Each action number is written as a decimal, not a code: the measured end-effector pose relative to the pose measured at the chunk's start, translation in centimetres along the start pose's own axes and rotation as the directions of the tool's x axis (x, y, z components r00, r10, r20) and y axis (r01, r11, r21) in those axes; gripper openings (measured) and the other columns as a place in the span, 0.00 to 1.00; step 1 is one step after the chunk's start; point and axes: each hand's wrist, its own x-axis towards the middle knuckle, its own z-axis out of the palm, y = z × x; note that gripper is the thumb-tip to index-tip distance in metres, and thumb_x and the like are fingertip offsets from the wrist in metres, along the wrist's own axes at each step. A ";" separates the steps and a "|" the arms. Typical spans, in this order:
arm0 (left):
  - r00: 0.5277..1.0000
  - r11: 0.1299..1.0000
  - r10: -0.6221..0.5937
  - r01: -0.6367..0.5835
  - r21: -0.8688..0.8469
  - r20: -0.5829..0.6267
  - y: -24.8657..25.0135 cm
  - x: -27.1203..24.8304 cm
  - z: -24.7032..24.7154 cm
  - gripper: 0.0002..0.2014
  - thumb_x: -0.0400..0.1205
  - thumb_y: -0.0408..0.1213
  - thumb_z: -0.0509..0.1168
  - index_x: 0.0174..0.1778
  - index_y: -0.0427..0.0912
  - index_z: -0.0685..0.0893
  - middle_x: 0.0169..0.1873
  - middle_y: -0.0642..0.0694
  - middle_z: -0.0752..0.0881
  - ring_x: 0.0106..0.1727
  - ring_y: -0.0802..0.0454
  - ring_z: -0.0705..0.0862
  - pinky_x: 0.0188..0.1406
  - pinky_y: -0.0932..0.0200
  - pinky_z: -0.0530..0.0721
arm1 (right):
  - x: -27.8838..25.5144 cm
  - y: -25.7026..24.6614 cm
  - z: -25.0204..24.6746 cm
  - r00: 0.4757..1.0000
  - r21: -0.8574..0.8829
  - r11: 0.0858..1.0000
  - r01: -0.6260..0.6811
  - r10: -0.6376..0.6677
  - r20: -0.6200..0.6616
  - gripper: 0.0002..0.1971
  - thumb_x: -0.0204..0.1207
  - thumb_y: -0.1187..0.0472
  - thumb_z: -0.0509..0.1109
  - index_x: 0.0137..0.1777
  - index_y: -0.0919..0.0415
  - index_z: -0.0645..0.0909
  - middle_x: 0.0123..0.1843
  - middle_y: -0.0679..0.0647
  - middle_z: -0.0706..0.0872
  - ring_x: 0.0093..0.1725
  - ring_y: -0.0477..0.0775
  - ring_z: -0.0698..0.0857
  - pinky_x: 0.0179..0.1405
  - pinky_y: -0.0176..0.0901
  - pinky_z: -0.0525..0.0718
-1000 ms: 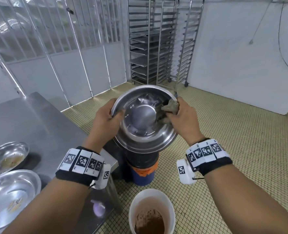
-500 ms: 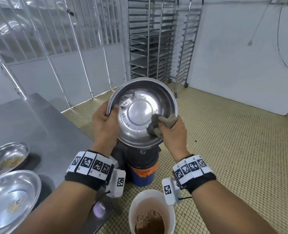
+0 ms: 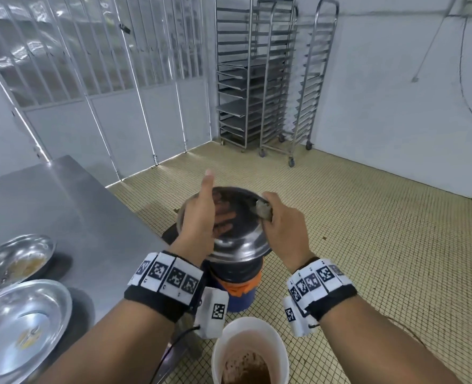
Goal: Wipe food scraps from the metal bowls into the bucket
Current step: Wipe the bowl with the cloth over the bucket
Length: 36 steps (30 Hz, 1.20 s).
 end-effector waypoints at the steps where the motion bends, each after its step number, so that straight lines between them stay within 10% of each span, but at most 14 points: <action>1: 0.998 0.994 -0.071 0.070 -0.083 0.000 0.1 0.2 0.1 0.26 0.84 0.64 0.67 0.54 0.40 0.88 0.43 0.42 0.95 0.49 0.40 0.94 0.55 0.40 0.91 | -0.4 -0.1 0.3 0.997 0.002 1.000 0.024 -0.024 0.070 0.20 0.82 0.59 0.74 0.72 0.58 0.78 0.37 0.51 0.91 0.29 0.54 0.88 0.30 0.51 0.90; 7: 0.973 0.943 -0.213 0.229 -0.239 0.091 -0.3 2.1 -2.7 0.10 0.86 0.29 0.60 0.37 0.37 0.76 0.21 0.44 0.79 0.25 0.46 0.86 0.51 0.45 0.89 | -2.6 1.2 -0.3 0.938 0.083 0.996 0.022 -0.049 0.344 0.33 0.78 0.58 0.78 0.77 0.34 0.69 0.45 0.49 0.93 0.39 0.50 0.90 0.42 0.53 0.92; 11: 0.958 0.969 -0.224 0.238 -0.059 0.179 -1.2 2.5 -5.0 0.13 0.85 0.31 0.62 0.65 0.33 0.77 0.54 0.31 0.87 0.58 0.29 0.88 0.66 0.31 0.86 | -1.7 1.3 -1.9 0.956 0.303 0.937 -0.173 0.086 0.281 0.14 0.76 0.51 0.71 0.61 0.39 0.83 0.44 0.44 0.92 0.41 0.48 0.91 0.40 0.60 0.92; 14: 0.959 0.969 -0.242 0.247 -0.012 0.151 -2.2 2.3 -5.9 0.21 0.81 0.32 0.65 0.71 0.31 0.77 0.62 0.27 0.88 0.61 0.28 0.89 0.64 0.33 0.88 | -0.1 0.5 -2.6 0.957 0.312 0.933 -0.181 0.095 0.274 0.12 0.76 0.60 0.73 0.55 0.42 0.84 0.41 0.45 0.91 0.41 0.49 0.90 0.40 0.60 0.91; 19: 0.985 0.988 -0.152 0.152 0.015 0.077 -3.6 1.9 -6.2 0.15 0.83 0.37 0.69 0.62 0.30 0.85 0.45 0.32 0.91 0.44 0.35 0.91 0.46 0.46 0.90 | 1.6 -1.0 -2.0 0.961 0.307 0.943 -0.129 0.043 0.274 0.09 0.78 0.44 0.74 0.54 0.44 0.82 0.39 0.43 0.89 0.40 0.49 0.88 0.38 0.54 0.88; 23: 0.993 0.958 0.061 -0.087 0.273 0.102 -4.9 1.7 -6.2 0.19 0.88 0.46 0.69 0.46 0.30 0.90 0.33 0.35 0.91 0.35 0.39 0.90 0.34 0.52 0.88 | 2.1 -0.8 -1.1 0.991 0.207 0.973 -0.100 0.078 0.113 0.12 0.76 0.57 0.75 0.57 0.47 0.82 0.41 0.44 0.88 0.39 0.49 0.86 0.39 0.52 0.86; 30: 0.967 0.893 0.247 -0.252 0.372 0.062 -6.9 0.9 -4.8 0.25 0.90 0.50 0.64 0.33 0.34 0.81 0.22 0.42 0.81 0.25 0.49 0.78 0.26 0.51 0.77 | -3.6 -2.7 3.8 0.990 0.153 0.988 0.034 -0.054 0.128 0.19 0.83 0.50 0.61 0.70 0.51 0.82 0.64 0.46 0.83 0.61 0.48 0.81 0.60 0.41 0.82; 36: 0.970 0.899 0.243 -0.220 0.380 -0.014 -6.9 1.0 -6.2 0.23 0.90 0.48 0.66 0.34 0.35 0.81 0.23 0.45 0.80 0.24 0.50 0.77 0.26 0.55 0.77 | -8.3 0.8 4.8 0.897 0.248 0.865 -0.436 0.397 0.193 0.08 0.85 0.58 0.65 0.54 0.51 0.87 0.52 0.44 0.88 0.51 0.45 0.85 0.55 0.52 0.89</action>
